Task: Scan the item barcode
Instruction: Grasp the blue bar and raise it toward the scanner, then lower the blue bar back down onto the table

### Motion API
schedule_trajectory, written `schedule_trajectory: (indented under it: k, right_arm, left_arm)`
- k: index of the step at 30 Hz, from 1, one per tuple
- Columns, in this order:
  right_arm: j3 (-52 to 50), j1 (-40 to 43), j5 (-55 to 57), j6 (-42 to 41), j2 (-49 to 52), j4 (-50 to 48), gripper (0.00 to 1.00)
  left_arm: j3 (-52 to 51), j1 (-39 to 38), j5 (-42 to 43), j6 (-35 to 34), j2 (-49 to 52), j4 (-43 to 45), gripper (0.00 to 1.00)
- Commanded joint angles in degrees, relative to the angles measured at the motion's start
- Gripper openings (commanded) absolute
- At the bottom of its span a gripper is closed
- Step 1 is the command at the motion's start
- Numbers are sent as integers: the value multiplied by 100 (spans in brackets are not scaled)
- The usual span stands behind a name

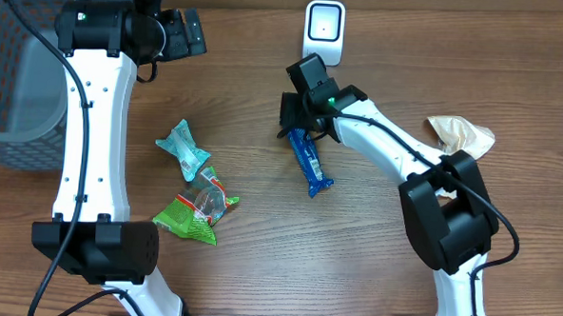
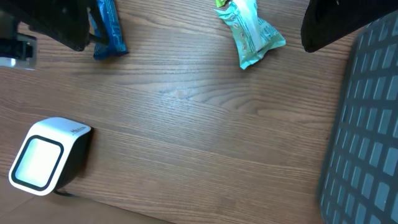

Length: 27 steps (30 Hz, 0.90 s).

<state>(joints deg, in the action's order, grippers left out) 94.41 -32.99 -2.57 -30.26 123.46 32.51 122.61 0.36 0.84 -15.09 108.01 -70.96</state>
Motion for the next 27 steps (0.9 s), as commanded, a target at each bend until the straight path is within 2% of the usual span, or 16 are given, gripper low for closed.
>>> schedule_trajectory:
  k: [1, 9, 13, 17, 22, 27]
  right_arm:
    - [-35, 11, -74, 227, 87, -55, 51]
    - [-35, 33, -149, 227, 382, -55, 51]
    - [-20, 22, -660, 232, 417, -55, 50]
    - [63, 15, -1620, 575, 415, 35, 47]
    - [229, 11, -2459, 1086, 374, 874, 43]
    - [398, 31, -2293, 1762, 63, 2365, 47]
  left_arm:
    - [127, -37, 48, -79, 61, 7, 100]
    - [127, -37, 46, -79, 61, 7, 100]
    - [127, -37, 46, -79, 61, 7, 100]
    - [127, -37, 46, -79, 61, 7, 100]
    - [127, -37, 46, -79, 61, 7, 100]
    - [127, -37, 46, -79, 61, 4, 100]
